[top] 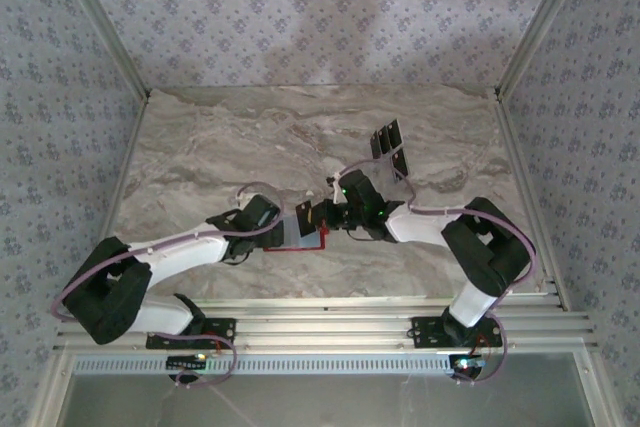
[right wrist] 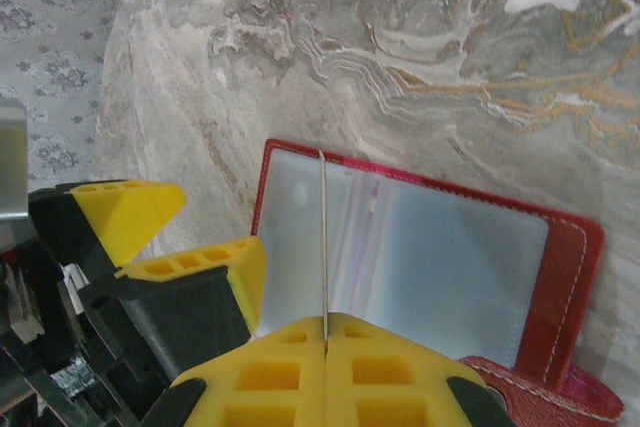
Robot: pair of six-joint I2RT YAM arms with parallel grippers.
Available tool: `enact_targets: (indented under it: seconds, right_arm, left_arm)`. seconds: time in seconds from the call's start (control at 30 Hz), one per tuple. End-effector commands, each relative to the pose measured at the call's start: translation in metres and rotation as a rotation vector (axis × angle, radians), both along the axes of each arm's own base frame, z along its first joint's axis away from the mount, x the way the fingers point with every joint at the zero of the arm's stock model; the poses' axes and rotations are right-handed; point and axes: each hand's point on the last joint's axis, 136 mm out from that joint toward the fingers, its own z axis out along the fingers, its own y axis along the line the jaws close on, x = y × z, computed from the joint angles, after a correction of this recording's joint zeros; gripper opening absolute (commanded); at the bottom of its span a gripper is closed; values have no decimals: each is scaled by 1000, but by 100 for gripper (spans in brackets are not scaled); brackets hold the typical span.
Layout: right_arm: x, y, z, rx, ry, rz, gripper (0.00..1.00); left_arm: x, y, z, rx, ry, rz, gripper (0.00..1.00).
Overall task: Put the credit cards into the card holder
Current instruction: Insert the credit card into the card slot.
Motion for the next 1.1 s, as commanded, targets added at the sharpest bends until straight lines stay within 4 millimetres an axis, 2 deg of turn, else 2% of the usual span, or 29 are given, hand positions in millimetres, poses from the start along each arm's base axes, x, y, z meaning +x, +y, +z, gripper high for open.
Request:
enact_targets:
  seconds: [0.0, 0.27, 0.6, 1.07]
  right_arm:
    - [-4, 2, -5, 23, 16, -33, 0]
    - [-12, 2, -11, 41, 15, -62, 0]
    - [-9, 3, -12, 73, -5, -112, 0]
    - [-13, 16, -25, 154, 15, -140, 0]
  left_arm:
    - [-10, 15, -7, 35, 21, 52, 100]
    - [-22, 31, -19, 98, 79, 99, 100]
    - [-22, 31, -18, 83, 73, 118, 100]
    - [-25, 32, -24, 99, 88, 124, 99]
